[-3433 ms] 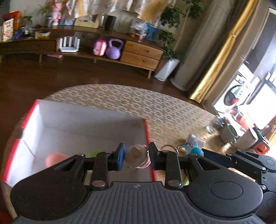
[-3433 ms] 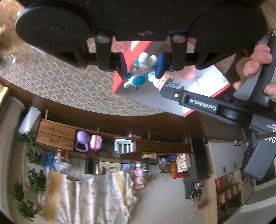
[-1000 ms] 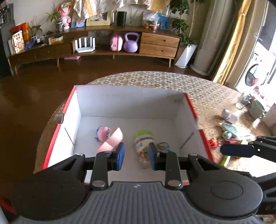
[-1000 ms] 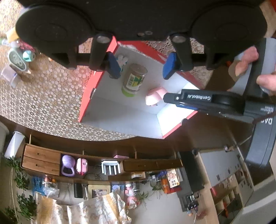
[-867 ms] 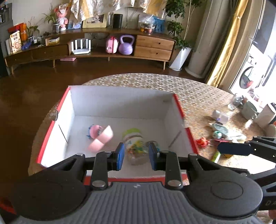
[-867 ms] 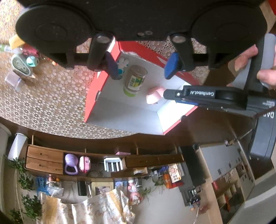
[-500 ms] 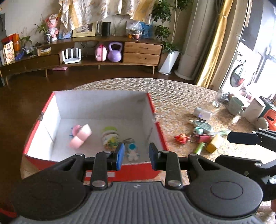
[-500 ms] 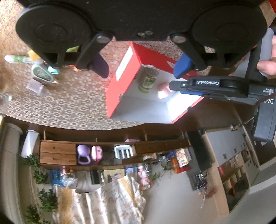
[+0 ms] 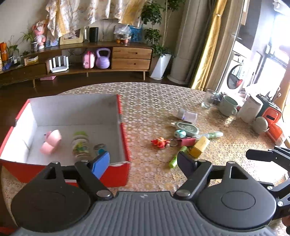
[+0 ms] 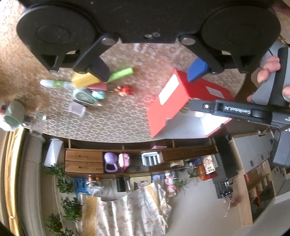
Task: Organize rigid objects
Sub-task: 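Withdraw both tools from the box back over the table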
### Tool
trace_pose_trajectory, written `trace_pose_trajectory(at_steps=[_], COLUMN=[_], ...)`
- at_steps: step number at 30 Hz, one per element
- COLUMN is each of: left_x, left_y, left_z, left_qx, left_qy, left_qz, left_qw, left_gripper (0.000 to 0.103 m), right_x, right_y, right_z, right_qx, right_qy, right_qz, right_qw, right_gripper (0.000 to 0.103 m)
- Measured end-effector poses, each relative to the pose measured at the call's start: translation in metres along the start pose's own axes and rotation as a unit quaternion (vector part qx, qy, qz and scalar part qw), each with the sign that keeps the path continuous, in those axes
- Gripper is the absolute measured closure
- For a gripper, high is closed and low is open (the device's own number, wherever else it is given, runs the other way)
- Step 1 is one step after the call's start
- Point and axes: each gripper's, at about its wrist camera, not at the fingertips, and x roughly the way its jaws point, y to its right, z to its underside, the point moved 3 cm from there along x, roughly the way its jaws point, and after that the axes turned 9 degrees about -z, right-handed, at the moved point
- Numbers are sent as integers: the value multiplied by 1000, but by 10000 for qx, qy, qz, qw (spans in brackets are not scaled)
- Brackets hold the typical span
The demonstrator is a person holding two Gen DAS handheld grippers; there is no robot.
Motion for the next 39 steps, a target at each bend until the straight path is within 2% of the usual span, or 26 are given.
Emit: trace_pose_trajectory(at_steps=[4, 7, 12, 15, 21, 26, 34, 39], left_x=[9, 17, 32, 45, 73, 100, 135, 152], left_y=[19, 36, 56, 66, 78, 84, 93, 96], left_z=[3, 5, 9, 10, 13, 14, 18, 19], left_qx=[116, 272, 298, 387, 454, 419, 578, 740], left_qy=[-11, -3, -12, -67, -234, -578, -646, -652], left_qz=[146, 165, 463, 419, 399, 558, 513, 308], left_qw=[9998, 9995, 9985, 9983, 9979, 9959, 9949, 9946], left_gripper=[19, 11, 11, 1, 1, 1, 1, 1], right_x=[-10, -11, -9, -5, 12, 30, 63, 86], right_y=[20, 33, 52, 63, 87, 103, 122, 133], right_z=[10, 14, 22, 24, 25, 30, 31, 33], right_qx=[19, 21, -82, -105, -159, -305, -583, -689], right_qy=[28, 6, -102, -154, -296, -448, -631, -750], right_qz=[181, 325, 496, 513, 575, 610, 520, 563], right_qw=[9998, 9995, 9987, 9985, 9978, 9967, 9949, 9932], right_gripper=[10, 10, 10, 10, 10, 10, 10, 10])
